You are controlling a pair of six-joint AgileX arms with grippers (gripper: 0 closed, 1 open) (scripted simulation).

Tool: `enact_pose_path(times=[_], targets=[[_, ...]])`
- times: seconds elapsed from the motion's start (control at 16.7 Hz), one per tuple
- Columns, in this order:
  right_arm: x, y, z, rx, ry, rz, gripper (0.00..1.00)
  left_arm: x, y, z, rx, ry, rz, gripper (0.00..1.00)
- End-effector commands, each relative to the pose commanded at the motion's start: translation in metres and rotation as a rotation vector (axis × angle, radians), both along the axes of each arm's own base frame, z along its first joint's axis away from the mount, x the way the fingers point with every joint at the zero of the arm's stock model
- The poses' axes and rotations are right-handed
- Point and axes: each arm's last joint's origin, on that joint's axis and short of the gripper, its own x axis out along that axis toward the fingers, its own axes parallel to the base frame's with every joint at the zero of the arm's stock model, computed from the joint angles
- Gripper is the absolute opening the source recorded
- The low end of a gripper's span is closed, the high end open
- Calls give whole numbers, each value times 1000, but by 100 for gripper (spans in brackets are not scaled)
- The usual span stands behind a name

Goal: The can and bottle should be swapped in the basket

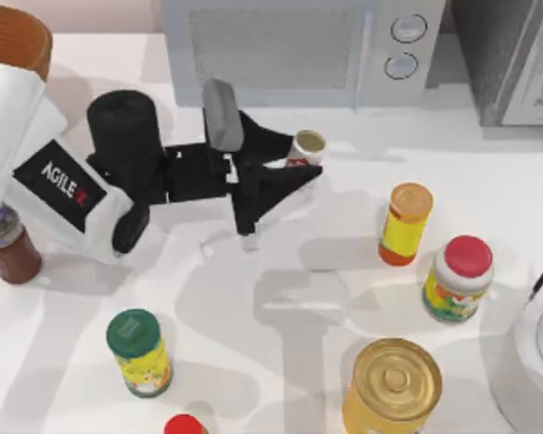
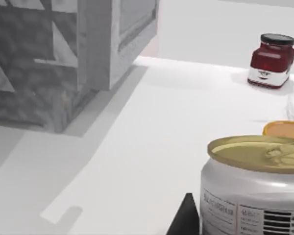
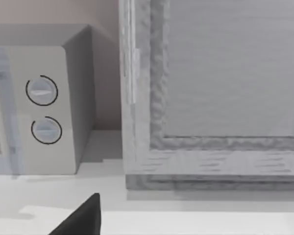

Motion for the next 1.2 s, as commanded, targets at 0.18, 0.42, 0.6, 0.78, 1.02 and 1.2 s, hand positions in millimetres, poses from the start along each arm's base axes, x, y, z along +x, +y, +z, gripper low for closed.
enact_pose_path(times=[0.18,0.42,0.6,0.78,1.02,1.2], targets=[[0,0,0,0,0,0,100,6,-15,-40,-10,-33,-106,0],[0,0,0,0,0,0,100,8,-23,-60,-20,-69,-165,0],[0,0,0,0,0,0,100,8,-23,-60,-20,-69,-165,0],[0,0,0,0,0,0,100,8,-23,-60,-20,-69,-165,15],[0,0,0,0,0,0,100,8,-23,-60,-20,-69,-165,45],[0,0,0,0,0,0,100,8,-23,-60,-20,-69,-165,68]])
